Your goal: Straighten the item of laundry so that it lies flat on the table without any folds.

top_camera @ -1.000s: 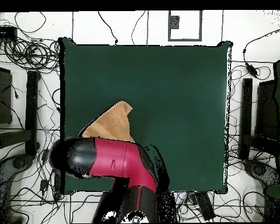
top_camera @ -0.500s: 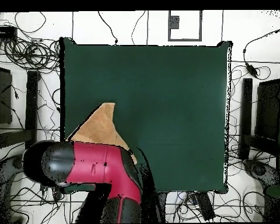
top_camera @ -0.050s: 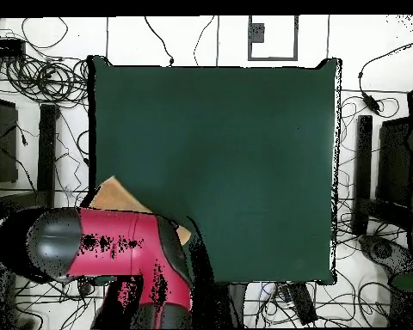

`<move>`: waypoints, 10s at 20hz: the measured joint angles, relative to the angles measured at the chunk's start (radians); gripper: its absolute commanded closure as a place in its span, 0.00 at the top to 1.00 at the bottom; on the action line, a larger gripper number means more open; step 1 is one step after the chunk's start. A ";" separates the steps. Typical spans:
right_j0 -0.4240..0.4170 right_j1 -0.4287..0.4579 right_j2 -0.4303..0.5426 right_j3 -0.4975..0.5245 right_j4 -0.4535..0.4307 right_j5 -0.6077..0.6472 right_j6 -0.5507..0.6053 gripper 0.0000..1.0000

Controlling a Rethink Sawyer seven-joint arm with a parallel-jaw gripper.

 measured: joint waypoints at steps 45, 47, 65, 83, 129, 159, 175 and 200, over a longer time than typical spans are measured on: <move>-0.549 0.239 0.166 -0.006 -0.176 -0.417 0.127 0.00; -0.583 0.253 0.185 -0.006 -0.224 -0.425 0.127 0.00; -0.931 0.392 0.451 -0.057 -0.823 -0.485 -0.346 0.00; -0.913 0.391 0.517 -0.112 -0.898 -0.502 -0.378 1.00; -0.634 0.514 0.313 -0.107 -0.793 -0.663 -0.378 1.00; -0.663 0.574 0.313 -0.199 -0.646 -0.489 -0.378 1.00; -0.685 0.609 0.343 -0.272 -0.632 -0.352 -0.378 1.00; -0.793 0.635 0.389 -0.280 -0.633 -0.225 -0.378 1.00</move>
